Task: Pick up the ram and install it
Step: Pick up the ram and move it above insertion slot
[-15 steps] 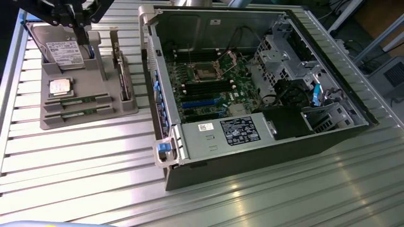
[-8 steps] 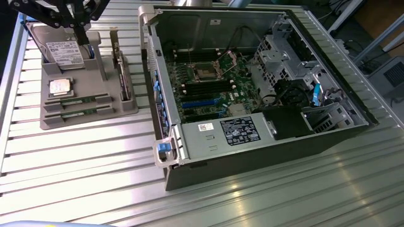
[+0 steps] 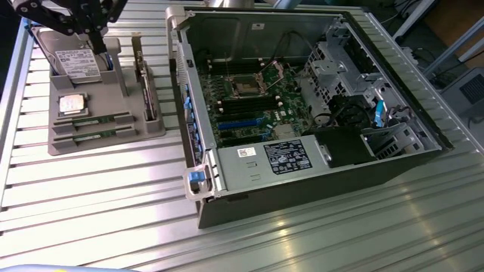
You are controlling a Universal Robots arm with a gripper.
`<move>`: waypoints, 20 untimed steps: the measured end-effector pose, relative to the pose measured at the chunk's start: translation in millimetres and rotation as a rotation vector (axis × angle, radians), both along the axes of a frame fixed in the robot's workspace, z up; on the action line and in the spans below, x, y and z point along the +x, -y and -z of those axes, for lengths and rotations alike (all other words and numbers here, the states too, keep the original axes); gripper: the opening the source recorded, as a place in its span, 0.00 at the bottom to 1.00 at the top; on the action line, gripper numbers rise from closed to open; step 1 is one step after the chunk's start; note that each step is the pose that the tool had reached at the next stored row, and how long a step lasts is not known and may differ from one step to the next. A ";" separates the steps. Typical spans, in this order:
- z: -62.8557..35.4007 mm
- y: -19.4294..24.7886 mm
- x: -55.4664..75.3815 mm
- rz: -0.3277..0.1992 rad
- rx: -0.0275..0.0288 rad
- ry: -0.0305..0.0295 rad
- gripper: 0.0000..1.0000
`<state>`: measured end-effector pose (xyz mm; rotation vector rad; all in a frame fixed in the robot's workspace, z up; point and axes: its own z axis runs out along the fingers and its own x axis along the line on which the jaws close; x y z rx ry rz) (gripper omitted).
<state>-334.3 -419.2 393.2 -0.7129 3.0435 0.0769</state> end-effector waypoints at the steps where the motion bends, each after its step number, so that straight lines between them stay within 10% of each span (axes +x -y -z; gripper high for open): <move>1: 0.0 0.0 0.0 -0.015 0.0000 0.0000 0.10; 20: 0.0 0.0 0.0 -0.506 -0.0001 0.0000 0.10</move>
